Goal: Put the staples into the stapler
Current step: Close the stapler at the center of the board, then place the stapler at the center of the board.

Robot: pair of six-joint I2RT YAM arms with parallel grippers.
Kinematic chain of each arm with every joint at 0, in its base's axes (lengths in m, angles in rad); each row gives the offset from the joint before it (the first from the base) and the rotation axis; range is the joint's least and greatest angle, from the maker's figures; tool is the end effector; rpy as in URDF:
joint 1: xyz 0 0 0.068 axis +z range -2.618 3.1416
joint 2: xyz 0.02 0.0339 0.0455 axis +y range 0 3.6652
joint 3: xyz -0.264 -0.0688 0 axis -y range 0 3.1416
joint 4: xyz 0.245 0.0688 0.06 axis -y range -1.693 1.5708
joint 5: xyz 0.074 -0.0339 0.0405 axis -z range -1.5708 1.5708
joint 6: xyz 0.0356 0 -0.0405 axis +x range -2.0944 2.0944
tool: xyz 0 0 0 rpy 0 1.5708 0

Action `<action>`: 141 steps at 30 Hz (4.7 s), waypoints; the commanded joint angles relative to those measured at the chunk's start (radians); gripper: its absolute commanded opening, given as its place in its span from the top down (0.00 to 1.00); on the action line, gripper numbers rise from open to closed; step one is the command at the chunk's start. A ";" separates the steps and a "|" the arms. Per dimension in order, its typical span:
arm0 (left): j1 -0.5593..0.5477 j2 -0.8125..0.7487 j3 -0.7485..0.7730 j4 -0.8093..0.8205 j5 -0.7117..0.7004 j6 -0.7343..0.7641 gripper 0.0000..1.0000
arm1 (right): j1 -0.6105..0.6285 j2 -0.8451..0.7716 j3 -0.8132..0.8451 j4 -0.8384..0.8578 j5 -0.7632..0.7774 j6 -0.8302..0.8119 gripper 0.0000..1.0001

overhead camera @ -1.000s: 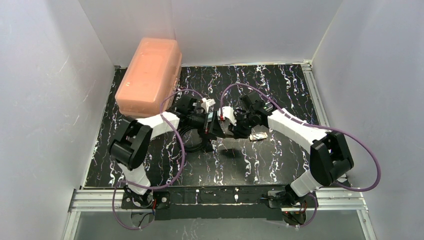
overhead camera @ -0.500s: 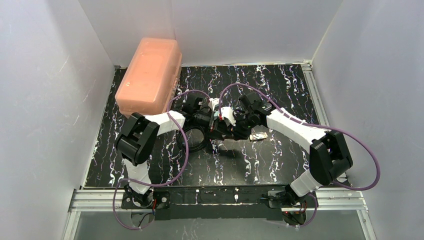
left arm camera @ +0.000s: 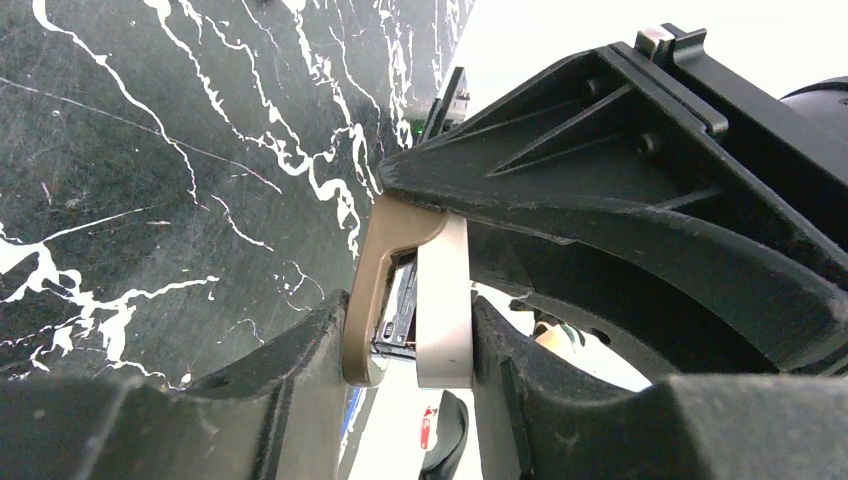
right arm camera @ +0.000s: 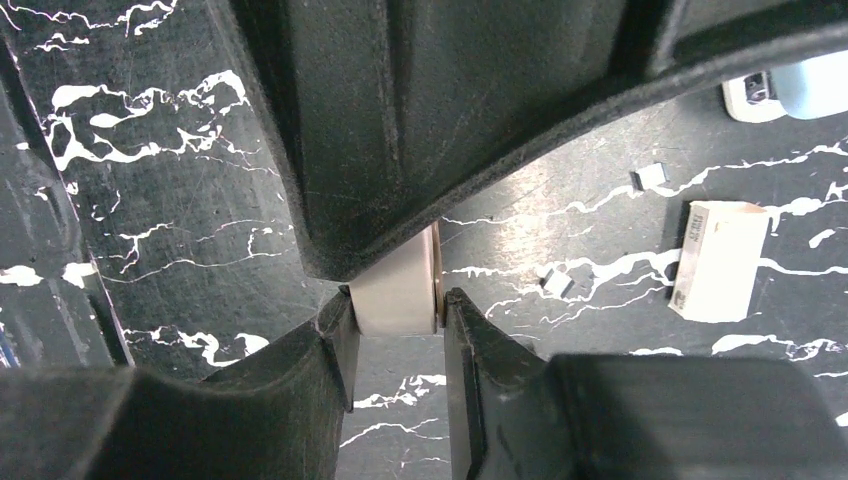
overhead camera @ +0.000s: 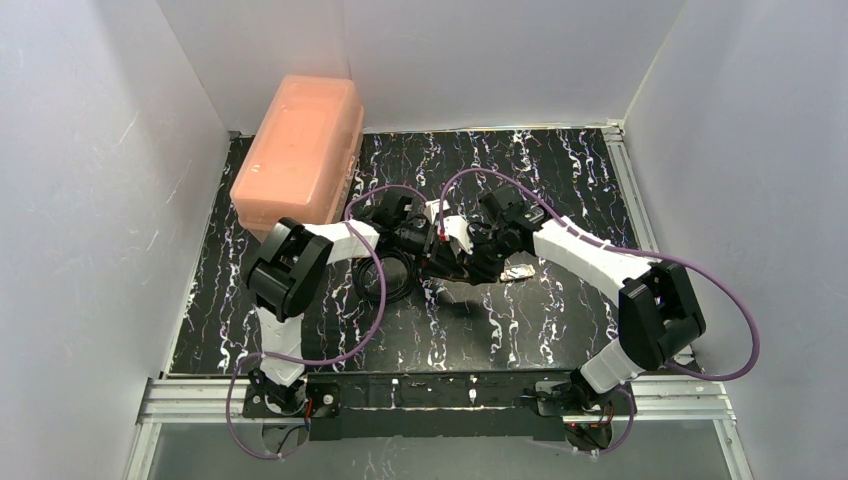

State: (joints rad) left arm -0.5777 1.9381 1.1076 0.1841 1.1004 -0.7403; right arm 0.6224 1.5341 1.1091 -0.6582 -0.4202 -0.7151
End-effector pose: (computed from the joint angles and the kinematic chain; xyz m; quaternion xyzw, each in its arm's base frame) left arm 0.3147 -0.2430 0.1652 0.1704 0.7794 -0.6028 0.0139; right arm 0.2419 0.1914 0.2369 -0.6279 0.7134 0.1912 0.2452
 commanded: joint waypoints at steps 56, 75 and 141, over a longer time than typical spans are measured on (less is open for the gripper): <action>-0.024 -0.050 -0.099 0.205 0.090 -0.084 1.00 | 0.005 -0.103 -0.068 0.099 -0.069 -0.018 0.97; 0.000 -0.088 -0.096 0.147 0.057 -0.004 0.09 | 0.004 -0.111 -0.071 0.067 -0.065 -0.039 0.97; 0.233 -0.583 0.116 -0.640 -0.524 0.628 0.01 | -0.024 0.046 -0.100 0.187 0.111 -0.070 0.22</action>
State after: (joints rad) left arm -0.3550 1.4235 1.1526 -0.3859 0.6479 -0.1753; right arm 0.5961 1.6722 0.9916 -0.4519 -0.3111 -0.8108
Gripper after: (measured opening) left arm 0.983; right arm 0.729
